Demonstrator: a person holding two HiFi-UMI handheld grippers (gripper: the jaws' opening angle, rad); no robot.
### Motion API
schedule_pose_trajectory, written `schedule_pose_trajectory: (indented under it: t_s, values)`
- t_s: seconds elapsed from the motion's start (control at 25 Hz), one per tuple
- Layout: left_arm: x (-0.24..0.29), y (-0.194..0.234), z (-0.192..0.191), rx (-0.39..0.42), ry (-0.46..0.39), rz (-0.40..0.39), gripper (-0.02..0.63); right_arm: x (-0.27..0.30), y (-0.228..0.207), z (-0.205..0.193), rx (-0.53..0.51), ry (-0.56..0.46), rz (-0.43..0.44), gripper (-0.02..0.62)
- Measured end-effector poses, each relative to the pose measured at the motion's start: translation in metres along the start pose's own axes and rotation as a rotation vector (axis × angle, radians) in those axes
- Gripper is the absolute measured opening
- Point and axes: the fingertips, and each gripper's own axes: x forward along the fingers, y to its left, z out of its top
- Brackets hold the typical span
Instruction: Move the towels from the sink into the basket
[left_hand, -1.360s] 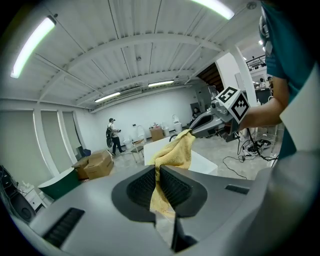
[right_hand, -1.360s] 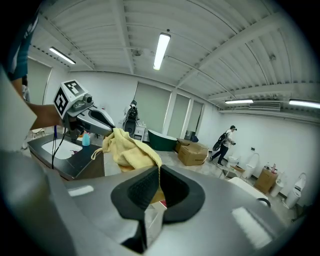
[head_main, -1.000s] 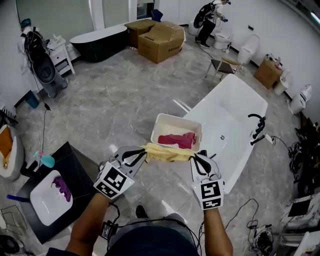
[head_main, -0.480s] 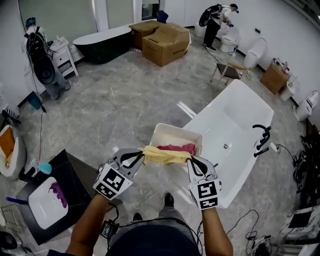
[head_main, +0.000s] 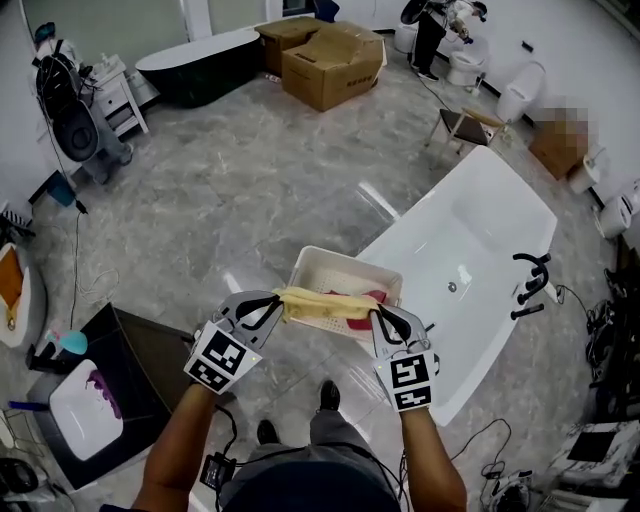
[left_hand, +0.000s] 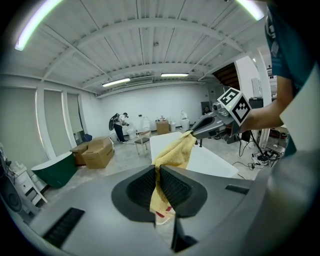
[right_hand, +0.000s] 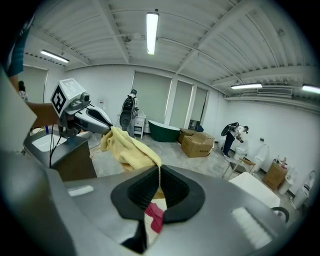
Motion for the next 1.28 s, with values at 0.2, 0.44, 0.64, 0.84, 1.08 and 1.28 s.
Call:
schedule_pose_trajectory:
  t_s: [0.2, 0.44, 0.64, 0.84, 1.08, 1.28]
  values:
    - [0.042, 0.010, -0.020, -0.022, 0.049, -0.009, 0.032, 0.032, -0.017, -0.031, 0.027, 0.043, 0.019, 0.020]
    - [0.097, 0.017, -0.040, -0.023, 0.100, -0.046, 0.032, 0.066, -0.042, -0.073, 0.049, 0.105, 0.025, 0.020]
    - [0.131, 0.022, -0.072, -0.038, 0.141, -0.077, 0.032, 0.099, -0.044, -0.109, 0.067, 0.162, 0.037, 0.020]
    - [0.154, 0.024, -0.105, -0.079, 0.180, -0.090, 0.032, 0.123, -0.042, -0.141, 0.074, 0.211, 0.057, 0.020]
    - [0.172, 0.020, -0.138, -0.123, 0.222, -0.099, 0.032, 0.141, -0.036, -0.172, 0.079, 0.256, 0.081, 0.020]
    - [0.182, 0.015, -0.159, -0.138, 0.246, -0.107, 0.032, 0.151, -0.030, -0.197, 0.086, 0.286, 0.099, 0.020]
